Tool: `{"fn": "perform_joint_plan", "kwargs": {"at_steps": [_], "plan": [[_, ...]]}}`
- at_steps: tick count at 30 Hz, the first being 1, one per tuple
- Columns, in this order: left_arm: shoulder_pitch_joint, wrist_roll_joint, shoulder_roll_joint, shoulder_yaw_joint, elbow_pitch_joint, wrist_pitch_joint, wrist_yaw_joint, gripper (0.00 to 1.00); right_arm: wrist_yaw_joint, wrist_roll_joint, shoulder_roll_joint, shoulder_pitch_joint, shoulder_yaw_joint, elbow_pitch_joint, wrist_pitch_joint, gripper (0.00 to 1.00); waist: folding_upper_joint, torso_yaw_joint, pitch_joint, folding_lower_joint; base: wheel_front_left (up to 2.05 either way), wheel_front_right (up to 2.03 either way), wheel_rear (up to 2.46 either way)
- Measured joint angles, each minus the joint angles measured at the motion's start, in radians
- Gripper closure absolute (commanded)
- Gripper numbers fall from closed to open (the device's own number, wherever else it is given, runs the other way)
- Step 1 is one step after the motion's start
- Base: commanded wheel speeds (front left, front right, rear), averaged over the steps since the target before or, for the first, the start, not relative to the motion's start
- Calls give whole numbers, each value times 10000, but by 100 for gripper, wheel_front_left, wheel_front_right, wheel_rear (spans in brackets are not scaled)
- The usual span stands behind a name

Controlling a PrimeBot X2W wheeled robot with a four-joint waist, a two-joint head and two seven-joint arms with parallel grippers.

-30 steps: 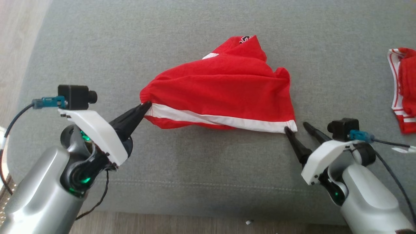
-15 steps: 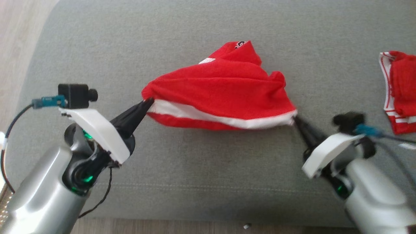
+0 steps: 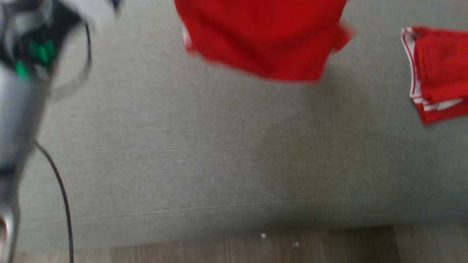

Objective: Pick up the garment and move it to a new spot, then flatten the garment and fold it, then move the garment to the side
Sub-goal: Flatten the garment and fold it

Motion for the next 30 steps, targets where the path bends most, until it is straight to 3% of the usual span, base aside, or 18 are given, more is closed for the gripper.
{"fn": "perform_joint_plan", "kwargs": {"at_steps": [3, 7, 10, 13, 17, 23, 30], "plan": [[-1857, 1237, -309, -257, 1041, -669, -13, 100, 0, -686, 485, -1628, -280, 660, -140, 100, 0, -285, 556, 0, 0, 0, 0], [-3717, 2591, -1034, -529, 2481, -2439, -46, 100, 0, -1806, 757, -3131, -769, 1507, -1402, 100, 0, -638, 1300, 0, 0, 0, 0], [-4298, 2991, -1488, -765, 3156, -3597, -58, 100, 0, -2266, 848, -3422, -1051, 1802, -2364, 100, 0, -880, 1710, 1, 0, 0, 0], [-4094, 3110, -1478, -1461, 3436, -4366, -58, 100, 0, -2522, 895, -3059, -1051, 1833, -2920, 100, 0, -1093, 1888, 1, 0, 0, 0], [-2813, 3028, -784, -2880, 3114, -5016, -81, 100, 0, -2410, 890, -1306, -917, 1335, -3009, 100, 0, -1124, 1768, 1, 0, 0, 0], [562, 3081, 826, -4525, 2036, -5607, -102, 100, 0, -1745, 890, 3221, -575, 173, -2000, 100, 0, -1019, 1283, 1, 0, 0, 0], [4296, 4080, 1791, -5465, 192, -5896, 1327, 100, 0, -1515, 1221, 7859, -1639, -2155, -451, 100, 0, -836, 663, 0, 0, 0, 0]]}}
